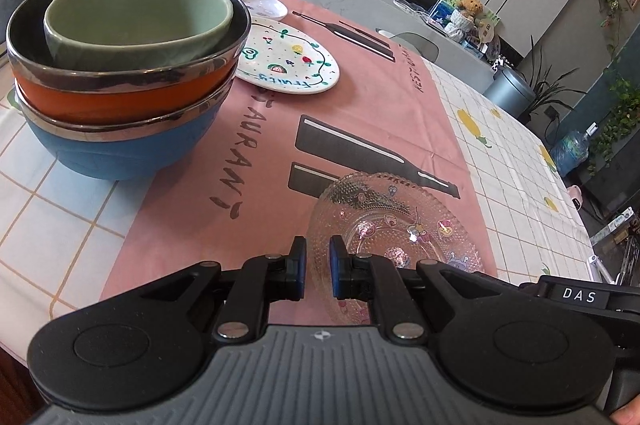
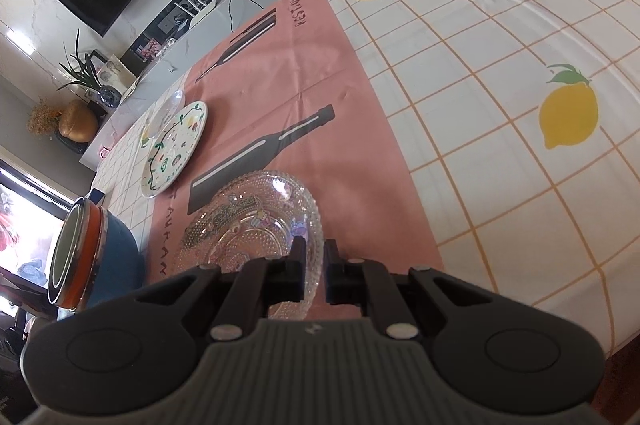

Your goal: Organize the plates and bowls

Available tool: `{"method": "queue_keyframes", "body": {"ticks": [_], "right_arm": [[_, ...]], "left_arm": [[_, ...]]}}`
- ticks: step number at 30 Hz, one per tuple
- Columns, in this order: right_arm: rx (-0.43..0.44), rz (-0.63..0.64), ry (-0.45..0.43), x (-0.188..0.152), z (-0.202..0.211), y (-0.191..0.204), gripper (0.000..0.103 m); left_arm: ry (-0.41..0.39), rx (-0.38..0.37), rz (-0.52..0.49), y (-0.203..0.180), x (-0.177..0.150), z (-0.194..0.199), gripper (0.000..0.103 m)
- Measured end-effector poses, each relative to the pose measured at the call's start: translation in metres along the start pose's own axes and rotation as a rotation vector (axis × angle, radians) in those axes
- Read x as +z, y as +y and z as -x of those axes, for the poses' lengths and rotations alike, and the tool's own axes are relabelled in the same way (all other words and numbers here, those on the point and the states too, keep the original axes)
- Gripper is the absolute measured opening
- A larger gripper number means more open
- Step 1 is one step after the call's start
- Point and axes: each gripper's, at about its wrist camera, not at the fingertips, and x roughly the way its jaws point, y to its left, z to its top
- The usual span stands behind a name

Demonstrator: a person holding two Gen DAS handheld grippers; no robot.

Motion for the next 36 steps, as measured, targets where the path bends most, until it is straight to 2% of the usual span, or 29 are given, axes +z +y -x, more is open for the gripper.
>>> {"method": "queue_keyframes", "body": {"ticks": [20, 25, 28, 32, 36], "right_arm": [[-0.01, 0.016, -0.002, 0.003, -0.004, 0.003, 0.007], [-0.025, 0.053, -0.01, 0.003, -0.003, 0.007, 0.01], [-0.035, 0.078, -0.025, 0.003, 0.0, 0.01, 0.011], [-0.028, 0.111, -0.051, 0.005, 0.006, 0.015, 0.021], [-0.023, 0.164, -0.081, 0.007, 0.012, 0.024, 0.026]], "left_arm": [[0.006, 0.011, -0.02, -0.001, 0.002, -0.001, 0.013], [0.003, 0.012, -0.024, -0.002, 0.003, 0.001, 0.014], [-0.003, 0.017, -0.031, -0.004, 0.004, 0.002, 0.023], [-0.014, 0.025, -0.035, -0.005, 0.006, 0.005, 0.035], [-0.027, 0.028, -0.033, -0.005, 0.01, 0.009, 0.041]]}}
